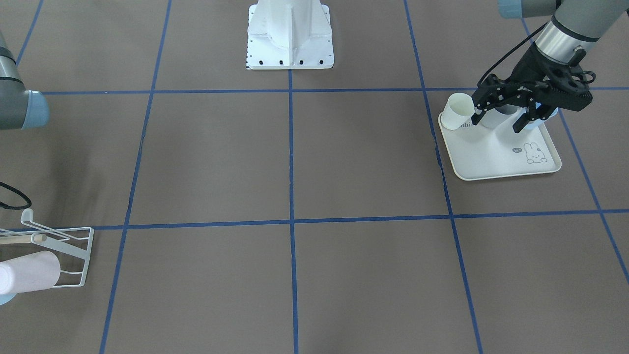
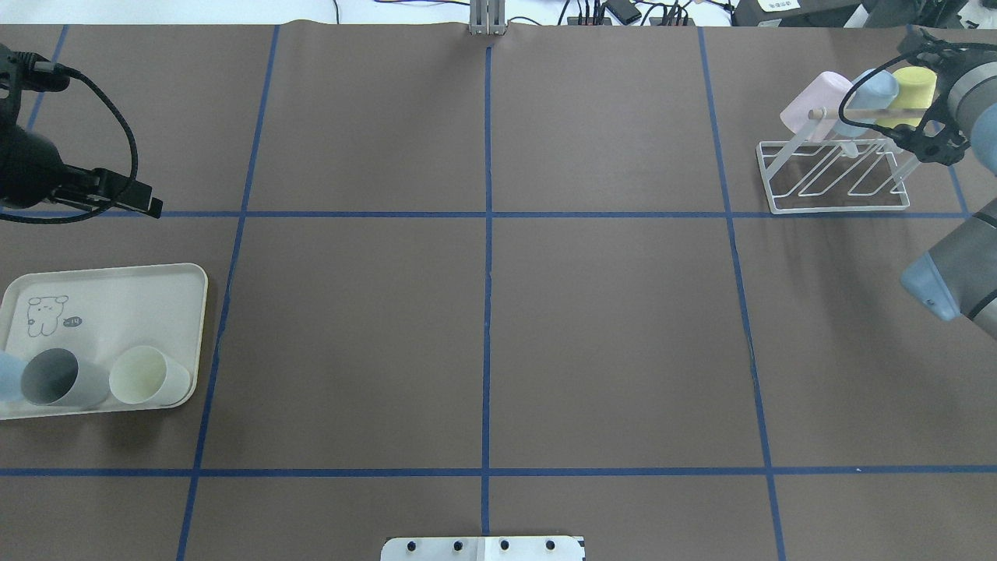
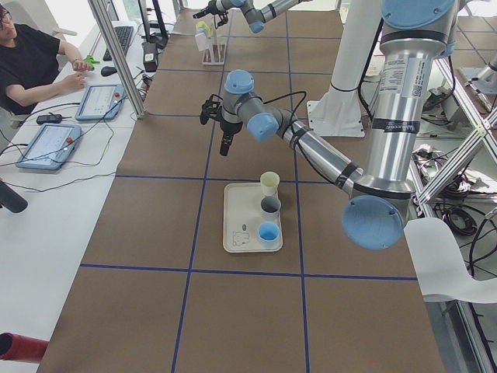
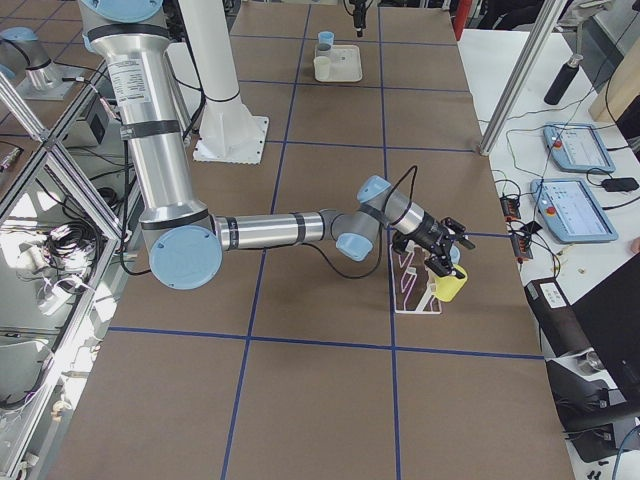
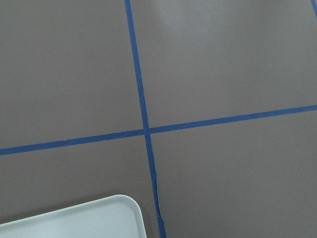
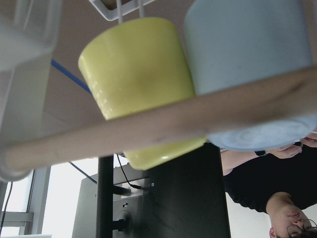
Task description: Transfer IKEA cup to right arm and place on rack
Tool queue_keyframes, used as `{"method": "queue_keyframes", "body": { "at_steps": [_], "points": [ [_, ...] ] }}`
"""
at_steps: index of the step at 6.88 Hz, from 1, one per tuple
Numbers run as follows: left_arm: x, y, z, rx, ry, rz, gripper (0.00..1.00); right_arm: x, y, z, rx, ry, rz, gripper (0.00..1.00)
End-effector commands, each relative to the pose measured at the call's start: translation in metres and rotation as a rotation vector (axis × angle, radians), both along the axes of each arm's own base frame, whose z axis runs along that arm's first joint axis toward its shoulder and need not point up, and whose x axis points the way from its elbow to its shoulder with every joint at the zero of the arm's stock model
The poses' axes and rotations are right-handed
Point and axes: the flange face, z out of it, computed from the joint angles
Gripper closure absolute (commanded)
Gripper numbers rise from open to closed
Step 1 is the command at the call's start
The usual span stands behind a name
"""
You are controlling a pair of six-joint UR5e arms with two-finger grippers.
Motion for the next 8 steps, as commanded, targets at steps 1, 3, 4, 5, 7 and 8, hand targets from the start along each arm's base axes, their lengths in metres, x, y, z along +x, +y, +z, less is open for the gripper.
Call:
{"method": "queue_keyframes", "body": {
  "at_steps": [1, 3, 4, 5, 7, 8],
  "points": [
    [0.0, 0.0, 0.0, 0.001, 0.0, 0.001, 0.0, 0.004, 0.004, -0.037, 0.046, -0.094, 0.015, 0.01],
    [-0.001, 0.0, 0.001, -0.001, -0.003, -0.002, 0.0, 0.008, 0.01, -0.046, -0.021, -0.427, 0.068, 0.01],
    [-0.002, -0.001, 0.002, 0.0, -0.006, -0.005, 0.0, 0.015, 0.018, -0.044, -0.1, -0.645, 0.118, 0.01],
    [-0.004, -0.002, 0.003, 0.001, -0.011, -0.014, 0.0, 0.017, 0.032, -0.041, -0.202, -0.874, 0.193, 0.01],
    [-0.013, 0.002, 0.022, 0.006, -0.053, -0.009, 0.0, 0.018, 0.068, -0.048, -0.426, -1.292, 0.361, 0.01],
    [-0.034, 0.003, 0.047, 0.061, -0.129, -0.004, 0.0, 0.017, 0.084, -0.057, -0.559, -1.489, 0.451, 0.01]
  ]
}}
